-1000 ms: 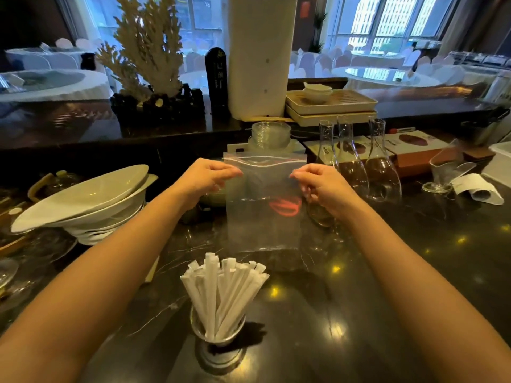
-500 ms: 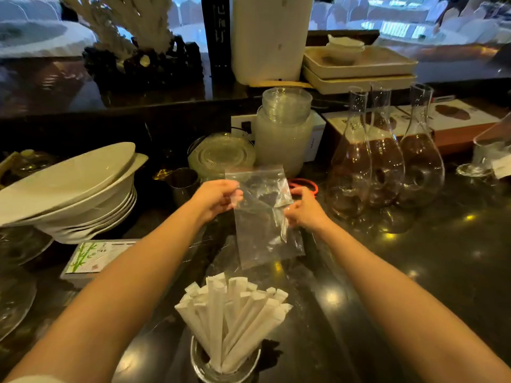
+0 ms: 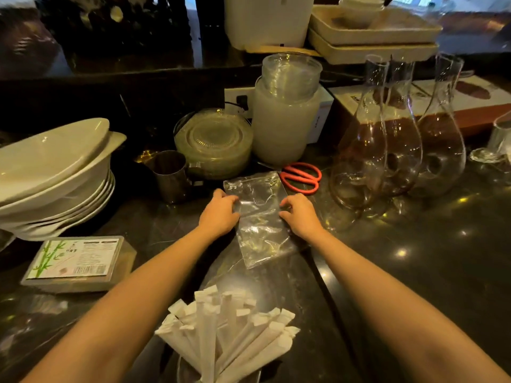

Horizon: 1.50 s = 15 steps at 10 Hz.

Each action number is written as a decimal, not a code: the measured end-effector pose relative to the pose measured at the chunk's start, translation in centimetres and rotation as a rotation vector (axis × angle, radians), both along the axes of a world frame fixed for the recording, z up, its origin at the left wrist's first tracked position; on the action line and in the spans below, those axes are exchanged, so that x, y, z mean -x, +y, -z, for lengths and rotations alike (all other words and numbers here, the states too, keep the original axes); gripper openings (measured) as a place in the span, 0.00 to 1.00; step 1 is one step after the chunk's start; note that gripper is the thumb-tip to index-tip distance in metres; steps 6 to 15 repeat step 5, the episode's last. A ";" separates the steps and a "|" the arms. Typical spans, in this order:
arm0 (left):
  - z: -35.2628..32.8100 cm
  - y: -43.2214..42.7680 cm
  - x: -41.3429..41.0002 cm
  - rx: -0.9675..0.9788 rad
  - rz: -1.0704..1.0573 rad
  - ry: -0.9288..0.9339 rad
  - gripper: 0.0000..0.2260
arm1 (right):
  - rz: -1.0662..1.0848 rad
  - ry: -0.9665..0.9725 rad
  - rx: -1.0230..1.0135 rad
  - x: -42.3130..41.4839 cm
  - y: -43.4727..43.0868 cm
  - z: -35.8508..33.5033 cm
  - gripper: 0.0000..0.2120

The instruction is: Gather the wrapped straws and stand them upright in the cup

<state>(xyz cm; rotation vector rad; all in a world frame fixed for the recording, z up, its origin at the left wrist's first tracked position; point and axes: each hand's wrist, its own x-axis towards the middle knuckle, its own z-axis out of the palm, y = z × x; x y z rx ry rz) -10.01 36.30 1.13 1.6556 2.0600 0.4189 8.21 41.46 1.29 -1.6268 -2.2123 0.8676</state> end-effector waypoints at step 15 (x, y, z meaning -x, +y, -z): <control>-0.5 -2.5 2.0 0.214 0.342 0.451 0.25 | -0.308 -0.473 0.021 -0.6 -2.4 0.2 0.30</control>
